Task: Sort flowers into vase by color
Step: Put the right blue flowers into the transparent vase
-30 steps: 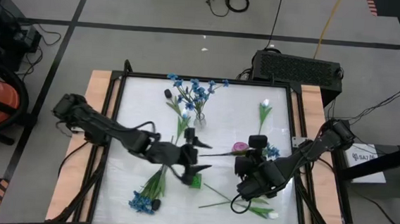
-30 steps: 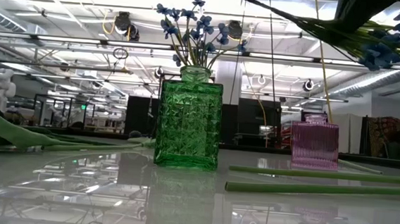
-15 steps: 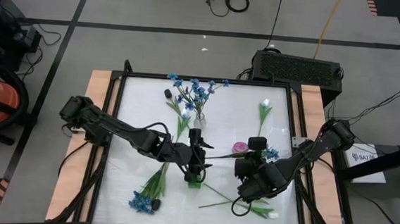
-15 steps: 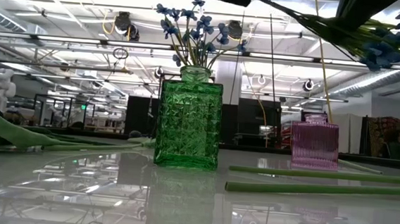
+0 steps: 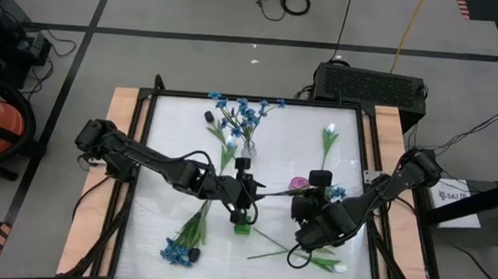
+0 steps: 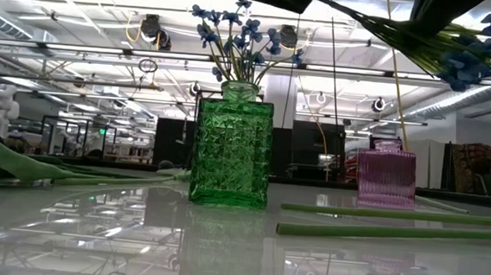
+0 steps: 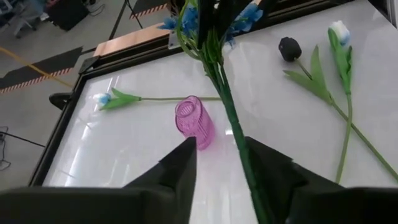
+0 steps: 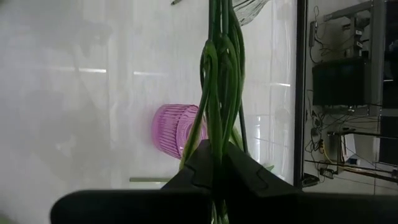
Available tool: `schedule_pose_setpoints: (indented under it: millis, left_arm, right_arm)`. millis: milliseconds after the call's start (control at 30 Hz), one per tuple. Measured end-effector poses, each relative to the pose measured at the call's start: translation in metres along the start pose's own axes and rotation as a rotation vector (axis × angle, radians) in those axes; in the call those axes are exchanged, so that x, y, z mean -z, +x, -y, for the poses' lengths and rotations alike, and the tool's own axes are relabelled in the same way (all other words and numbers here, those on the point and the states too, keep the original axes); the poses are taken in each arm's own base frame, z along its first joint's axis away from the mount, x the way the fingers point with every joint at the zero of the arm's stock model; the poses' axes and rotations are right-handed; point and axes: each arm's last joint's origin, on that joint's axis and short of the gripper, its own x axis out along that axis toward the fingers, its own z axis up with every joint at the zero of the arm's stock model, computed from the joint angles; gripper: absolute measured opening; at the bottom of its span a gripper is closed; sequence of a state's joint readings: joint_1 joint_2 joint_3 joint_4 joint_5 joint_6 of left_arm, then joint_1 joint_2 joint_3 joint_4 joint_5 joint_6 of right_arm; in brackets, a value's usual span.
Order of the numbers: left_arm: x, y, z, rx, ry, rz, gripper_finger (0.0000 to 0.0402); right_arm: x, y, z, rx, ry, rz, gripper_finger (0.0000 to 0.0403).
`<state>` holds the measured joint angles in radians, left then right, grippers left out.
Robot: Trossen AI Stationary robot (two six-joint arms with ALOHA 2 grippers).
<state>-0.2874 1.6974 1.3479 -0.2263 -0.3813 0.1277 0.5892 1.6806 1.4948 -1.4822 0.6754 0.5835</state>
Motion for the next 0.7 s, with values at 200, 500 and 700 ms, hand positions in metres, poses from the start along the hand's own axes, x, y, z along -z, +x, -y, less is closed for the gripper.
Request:
schedule_pose_setpoints:
  millis: [200,500,700]
  left_arm:
    - [-0.0001,0.0005,-0.0013,-0.002,0.015,0.002,0.0067]
    - [-0.0006,-0.0020,-0.0024,0.004,0.030,0.002,0.0012]
    - [-0.0005,-0.0033,-0.0032,0.006,0.036,-0.002,0.0006]
  right_arm:
    - [-0.0009,0.0001,-0.0004,-0.004,0.018,0.007,0.0008]
    - [-0.0039,0.0000,-0.0023,-0.023,0.064,0.031,0.0033]
    - [-0.0041,0.0000,-0.0022,-0.017,0.079,0.036,0.0073]
